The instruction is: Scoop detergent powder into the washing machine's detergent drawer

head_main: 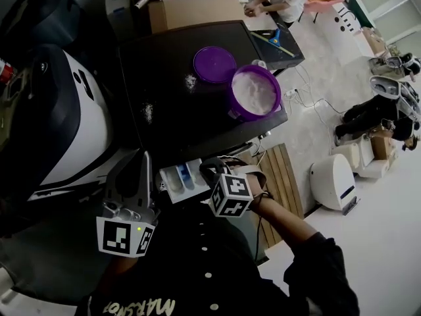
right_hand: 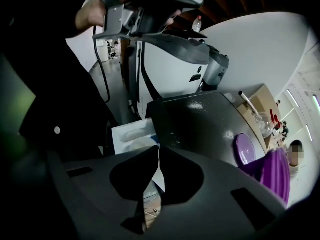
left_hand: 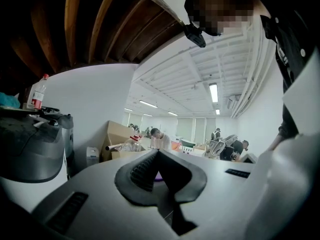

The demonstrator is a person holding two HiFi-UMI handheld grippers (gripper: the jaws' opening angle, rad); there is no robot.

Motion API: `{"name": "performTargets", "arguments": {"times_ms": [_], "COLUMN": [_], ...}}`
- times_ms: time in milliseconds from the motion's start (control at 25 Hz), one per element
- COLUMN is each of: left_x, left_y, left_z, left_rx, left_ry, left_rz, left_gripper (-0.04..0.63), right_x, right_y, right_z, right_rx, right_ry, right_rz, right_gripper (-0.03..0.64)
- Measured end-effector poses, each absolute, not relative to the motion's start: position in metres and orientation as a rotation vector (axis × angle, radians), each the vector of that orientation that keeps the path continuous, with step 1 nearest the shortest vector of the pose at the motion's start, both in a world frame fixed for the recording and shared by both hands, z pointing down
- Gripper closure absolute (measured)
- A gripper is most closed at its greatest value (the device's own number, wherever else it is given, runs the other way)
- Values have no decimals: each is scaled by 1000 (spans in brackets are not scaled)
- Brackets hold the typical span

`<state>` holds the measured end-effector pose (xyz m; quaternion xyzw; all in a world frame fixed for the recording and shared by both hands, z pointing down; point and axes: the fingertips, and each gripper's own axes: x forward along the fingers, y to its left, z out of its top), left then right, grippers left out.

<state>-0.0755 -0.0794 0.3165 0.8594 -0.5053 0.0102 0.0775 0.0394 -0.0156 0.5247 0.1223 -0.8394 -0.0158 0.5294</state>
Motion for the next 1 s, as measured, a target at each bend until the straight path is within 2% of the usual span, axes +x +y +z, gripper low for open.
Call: {"name": "performTargets", "arguments": {"times_ms": [160,440,640,1000], "left_x": [-69,-58,-62,-68], "left_y": [-82,-86,-88,-93], "left_z": [309,300,297,301], "left_rx": [2606,2657,2658,2637], "left_ry": [-1482,-1432,-1444,-1463], "left_rz": [-4,-47,-52,-19], "left_gripper": [591,591,591,591], "right_x": [68,163,203,218], "right_y": [-55,-166,-210,-226], "right_z": [461,374,380,438], "right_rx": [413,707,792,782], "right_ry": [-1991,-1830,-1766,-1655], "right_rz": [-41,-155,-130,-214], "right_gripper": [581,581,581,581]}}
